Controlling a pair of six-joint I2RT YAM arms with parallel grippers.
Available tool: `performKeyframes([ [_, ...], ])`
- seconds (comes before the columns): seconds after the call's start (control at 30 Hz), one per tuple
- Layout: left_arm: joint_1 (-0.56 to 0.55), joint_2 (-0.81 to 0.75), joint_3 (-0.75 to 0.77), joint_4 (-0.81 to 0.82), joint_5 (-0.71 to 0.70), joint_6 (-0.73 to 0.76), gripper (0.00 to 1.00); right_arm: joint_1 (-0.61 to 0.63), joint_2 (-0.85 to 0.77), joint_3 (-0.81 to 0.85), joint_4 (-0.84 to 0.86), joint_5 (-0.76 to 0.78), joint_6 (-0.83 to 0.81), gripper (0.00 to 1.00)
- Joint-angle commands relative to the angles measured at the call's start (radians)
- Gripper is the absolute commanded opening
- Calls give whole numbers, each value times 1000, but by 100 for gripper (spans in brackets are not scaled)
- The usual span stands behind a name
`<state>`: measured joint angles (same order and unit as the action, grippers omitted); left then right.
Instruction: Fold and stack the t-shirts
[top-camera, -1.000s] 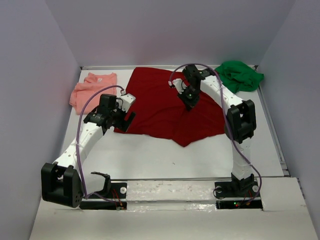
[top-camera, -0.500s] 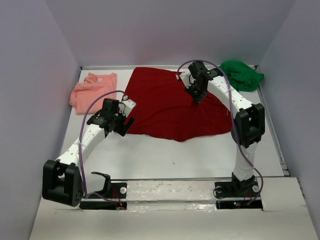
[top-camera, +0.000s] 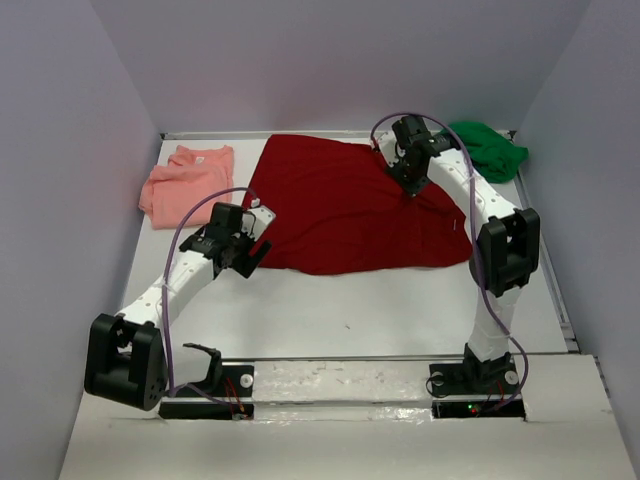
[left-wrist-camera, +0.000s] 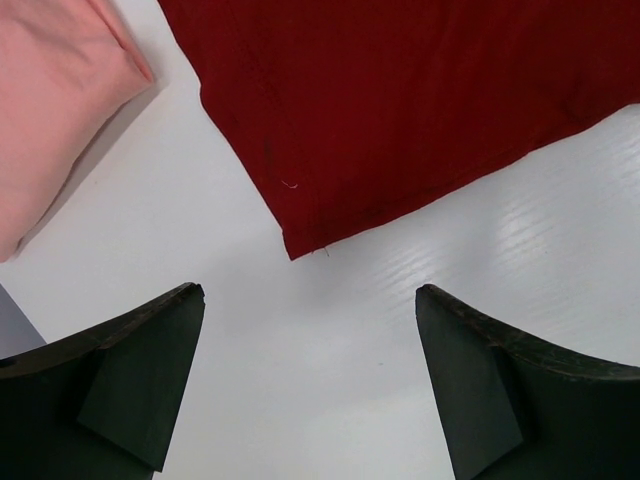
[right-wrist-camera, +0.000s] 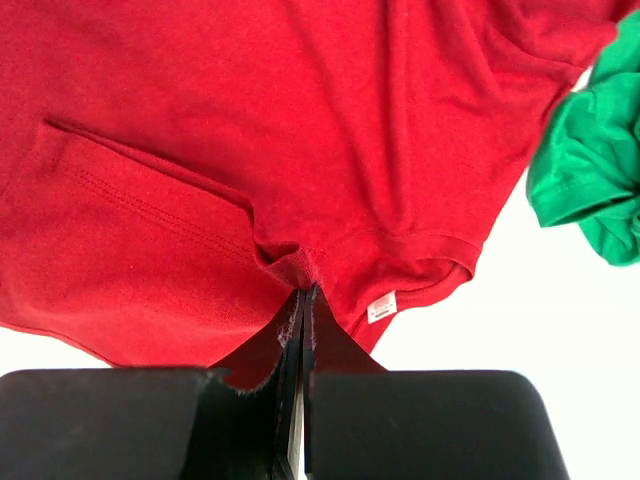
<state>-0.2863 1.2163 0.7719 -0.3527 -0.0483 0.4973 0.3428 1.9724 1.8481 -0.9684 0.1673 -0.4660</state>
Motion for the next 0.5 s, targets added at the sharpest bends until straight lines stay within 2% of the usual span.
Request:
performKeyframes([
  [0.0, -5, 9, -20, 34, -38, 29, 99, -5, -70, -32, 51, 52, 9, 0],
  [0.2, -7, 52, -59, 100, -41, 72, 99, -16, -96, -69, 73, 101, 7, 0],
  [0.47, -7, 180, 6, 107, -53, 86, 99, -47, -121, -93, 82, 150, 12, 0],
])
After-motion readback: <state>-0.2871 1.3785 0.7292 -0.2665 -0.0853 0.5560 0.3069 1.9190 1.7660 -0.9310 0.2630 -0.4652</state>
